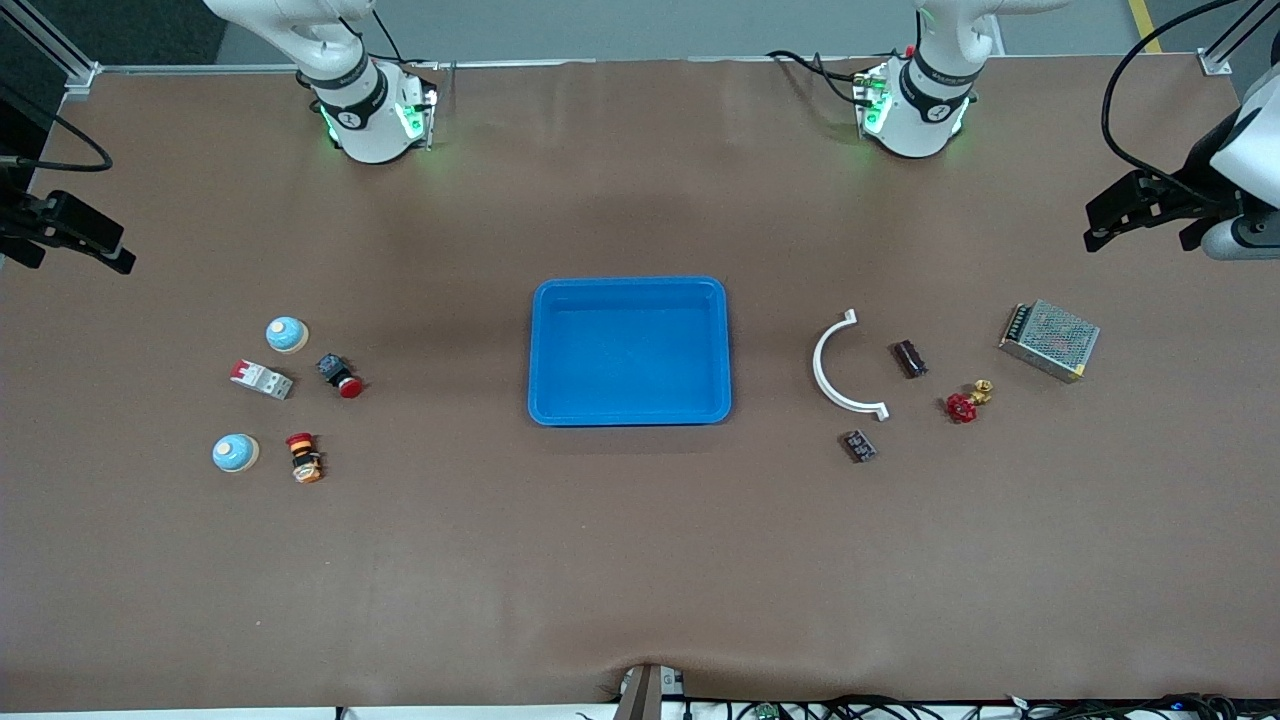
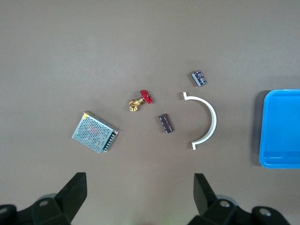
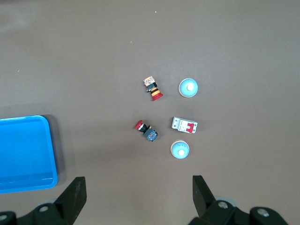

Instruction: Place electrolytic capacitor and blue bell in tray

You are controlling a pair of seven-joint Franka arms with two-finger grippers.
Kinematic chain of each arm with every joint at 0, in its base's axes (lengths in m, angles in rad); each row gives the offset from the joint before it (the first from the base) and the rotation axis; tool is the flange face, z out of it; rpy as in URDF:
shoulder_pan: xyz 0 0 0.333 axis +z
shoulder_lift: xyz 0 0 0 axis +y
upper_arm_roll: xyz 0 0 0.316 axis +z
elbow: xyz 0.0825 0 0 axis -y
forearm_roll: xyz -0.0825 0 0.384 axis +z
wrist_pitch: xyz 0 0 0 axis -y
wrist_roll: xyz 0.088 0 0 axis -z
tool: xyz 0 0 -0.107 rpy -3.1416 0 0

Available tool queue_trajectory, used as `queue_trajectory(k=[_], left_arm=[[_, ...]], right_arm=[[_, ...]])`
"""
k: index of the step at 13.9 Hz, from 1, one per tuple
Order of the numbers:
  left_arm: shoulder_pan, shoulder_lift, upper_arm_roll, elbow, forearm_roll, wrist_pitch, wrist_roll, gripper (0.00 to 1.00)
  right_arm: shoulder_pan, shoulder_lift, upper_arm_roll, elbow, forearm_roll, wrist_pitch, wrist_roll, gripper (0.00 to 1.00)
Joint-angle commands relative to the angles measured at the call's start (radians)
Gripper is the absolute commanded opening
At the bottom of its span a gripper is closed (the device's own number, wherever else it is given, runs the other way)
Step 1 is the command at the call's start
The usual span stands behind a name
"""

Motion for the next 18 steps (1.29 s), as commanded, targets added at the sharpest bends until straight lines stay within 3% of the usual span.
queue_trajectory(k=[1, 6, 9, 15, 18], left_arm=[[0.000, -0.012, -0.004, -0.001, -0.008, -0.013, 0.000, 1.00], [0.003, -0.002, -0.004, -0.010, 0.000, -0.013, -0.005, 1.00], [0.003, -0.002, -0.004, -0.139, -0.017, 0.035, -0.107, 1.00], [-0.020, 0.041, -0.025, -0.430, -0.042, 0.401, -0.292, 1.00], [-0.014, 0.066, -0.025, -0.619, -0.042, 0.628, -0.368, 1.00]], right_arm=[[0.006, -0.011, -0.005, -0.006, -0.013, 0.005, -0.004, 1.00], [0.003, -0.012, -0.004, -0.006, -0.011, 0.005, 0.006, 1.00], [-0.003, -0.012, -0.005, -0.005, -0.010, 0.006, 0.009, 1.00], [-0.033, 0.004, -0.027, -0.008, -0.007, 0.026, -0.006, 1.00], [-0.056, 0.044, -0.027, -0.009, -0.011, 0.035, -0.007, 1.00]])
